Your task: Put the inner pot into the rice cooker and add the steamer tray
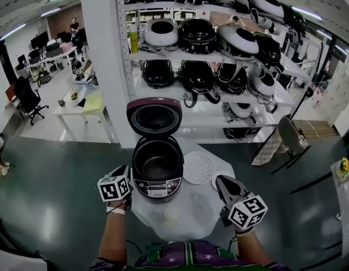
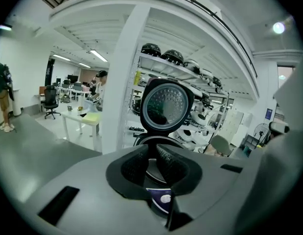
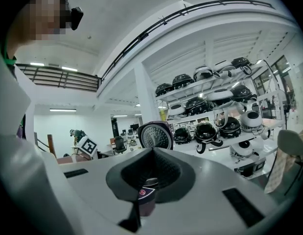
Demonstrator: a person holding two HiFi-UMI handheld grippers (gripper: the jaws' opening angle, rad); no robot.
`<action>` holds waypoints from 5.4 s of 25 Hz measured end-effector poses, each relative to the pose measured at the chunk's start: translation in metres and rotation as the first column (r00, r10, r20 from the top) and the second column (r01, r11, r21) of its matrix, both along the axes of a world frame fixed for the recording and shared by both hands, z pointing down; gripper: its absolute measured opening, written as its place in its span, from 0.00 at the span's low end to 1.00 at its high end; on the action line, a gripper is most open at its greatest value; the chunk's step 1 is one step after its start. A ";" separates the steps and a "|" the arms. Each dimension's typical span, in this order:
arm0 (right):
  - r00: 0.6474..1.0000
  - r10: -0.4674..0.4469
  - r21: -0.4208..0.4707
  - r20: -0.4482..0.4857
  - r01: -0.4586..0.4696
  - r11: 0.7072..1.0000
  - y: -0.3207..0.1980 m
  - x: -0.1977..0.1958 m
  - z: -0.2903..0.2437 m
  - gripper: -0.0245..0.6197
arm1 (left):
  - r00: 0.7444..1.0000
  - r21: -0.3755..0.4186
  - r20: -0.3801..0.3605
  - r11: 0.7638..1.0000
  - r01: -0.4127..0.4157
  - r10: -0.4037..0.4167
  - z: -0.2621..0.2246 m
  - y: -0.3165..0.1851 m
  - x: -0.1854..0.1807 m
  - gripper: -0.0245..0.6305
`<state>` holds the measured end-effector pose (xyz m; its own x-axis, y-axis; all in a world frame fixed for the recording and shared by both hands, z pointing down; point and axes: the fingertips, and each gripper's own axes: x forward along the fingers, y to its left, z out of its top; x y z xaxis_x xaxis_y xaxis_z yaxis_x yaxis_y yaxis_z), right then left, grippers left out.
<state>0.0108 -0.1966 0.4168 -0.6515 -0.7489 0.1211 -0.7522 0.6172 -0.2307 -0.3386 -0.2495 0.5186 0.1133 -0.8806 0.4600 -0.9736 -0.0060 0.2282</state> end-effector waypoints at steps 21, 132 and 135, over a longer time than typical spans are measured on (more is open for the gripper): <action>0.991 0.136 0.100 0.004 -0.135 0.986 0.012 0.021 -0.049 0.05 | 0.964 0.374 0.061 0.890 -0.262 0.258 -0.106 0.062 0.086 0.08; 0.763 -0.440 -0.587 -0.474 0.099 0.803 -0.323 0.078 0.417 0.17 | 0.939 0.129 0.157 0.949 0.288 -0.307 -0.017 0.041 0.200 0.07; 0.790 -0.385 -0.593 -0.477 0.034 0.804 -0.327 0.081 0.418 0.12 | 0.939 0.130 0.154 0.949 0.288 -0.307 -0.017 0.045 0.198 0.07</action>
